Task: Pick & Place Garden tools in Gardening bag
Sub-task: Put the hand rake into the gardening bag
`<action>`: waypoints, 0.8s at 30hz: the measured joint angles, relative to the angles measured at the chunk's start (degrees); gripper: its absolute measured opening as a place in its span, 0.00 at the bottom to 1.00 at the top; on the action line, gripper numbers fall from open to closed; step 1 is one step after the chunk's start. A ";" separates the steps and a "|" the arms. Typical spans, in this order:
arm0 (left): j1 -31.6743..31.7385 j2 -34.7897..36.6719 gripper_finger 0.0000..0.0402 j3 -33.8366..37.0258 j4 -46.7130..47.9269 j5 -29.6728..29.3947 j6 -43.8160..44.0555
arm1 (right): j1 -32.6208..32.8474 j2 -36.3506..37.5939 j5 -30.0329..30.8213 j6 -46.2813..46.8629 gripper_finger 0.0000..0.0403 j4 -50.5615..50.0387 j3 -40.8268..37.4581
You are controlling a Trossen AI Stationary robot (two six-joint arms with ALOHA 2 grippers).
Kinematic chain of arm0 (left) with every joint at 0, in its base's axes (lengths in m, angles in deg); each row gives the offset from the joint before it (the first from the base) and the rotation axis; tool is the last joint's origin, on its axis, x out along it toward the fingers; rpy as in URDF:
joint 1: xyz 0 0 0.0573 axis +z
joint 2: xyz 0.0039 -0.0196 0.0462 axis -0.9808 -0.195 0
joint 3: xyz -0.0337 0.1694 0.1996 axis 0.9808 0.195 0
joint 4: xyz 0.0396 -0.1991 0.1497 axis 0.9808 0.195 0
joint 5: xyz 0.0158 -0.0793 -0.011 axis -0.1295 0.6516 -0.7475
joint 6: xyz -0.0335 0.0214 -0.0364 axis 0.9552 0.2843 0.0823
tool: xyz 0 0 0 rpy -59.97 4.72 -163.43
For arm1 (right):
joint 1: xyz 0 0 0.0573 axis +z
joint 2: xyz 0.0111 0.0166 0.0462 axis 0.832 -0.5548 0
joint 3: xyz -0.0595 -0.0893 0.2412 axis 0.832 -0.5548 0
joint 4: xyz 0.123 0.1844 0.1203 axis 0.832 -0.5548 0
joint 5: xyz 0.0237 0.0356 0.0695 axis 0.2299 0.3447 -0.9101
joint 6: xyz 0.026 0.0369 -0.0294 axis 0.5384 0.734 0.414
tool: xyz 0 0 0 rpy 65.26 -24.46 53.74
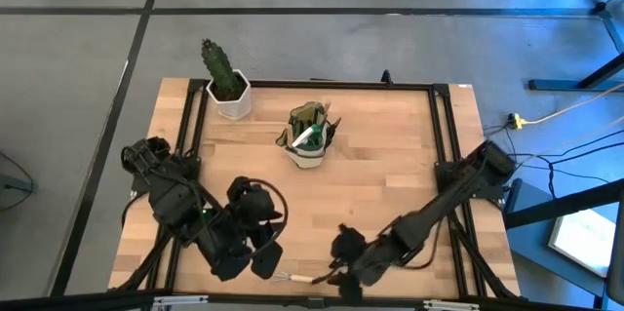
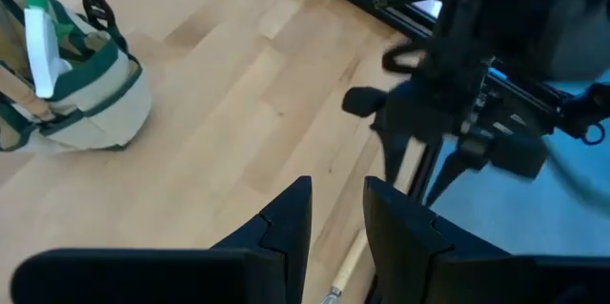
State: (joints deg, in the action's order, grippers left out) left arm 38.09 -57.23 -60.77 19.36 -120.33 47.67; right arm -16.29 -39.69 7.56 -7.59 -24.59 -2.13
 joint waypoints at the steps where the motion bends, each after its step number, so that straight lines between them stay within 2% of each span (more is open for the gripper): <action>1: -0.38 -0.02 0.23 0.00 0.08 -0.32 0.45 | -0.16 -1.79 0.56 -0.65 0.52 -3.26 2.87; 5: -1.32 0.02 0.23 0.00 0.15 -2.19 1.68 | -0.71 -7.99 4.28 -4.82 0.52 -17.07 13.35; 10: -1.79 0.02 0.23 0.00 0.15 -3.17 2.67 | -1.85 -13.33 2.70 -13.47 0.52 -18.14 20.88; 19: -2.01 0.02 0.23 0.00 0.15 -3.43 3.08 | -3.21 -18.87 1.28 -15.48 0.52 -18.65 23.10; 24: -1.99 0.00 0.23 0.00 0.15 -3.37 3.08 | -3.66 -21.31 -2.28 -15.25 0.52 -15.22 23.08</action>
State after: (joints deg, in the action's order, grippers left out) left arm 36.10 -57.23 -60.77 19.52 -123.70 50.76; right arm -19.95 -61.01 5.28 -22.84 -39.81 20.95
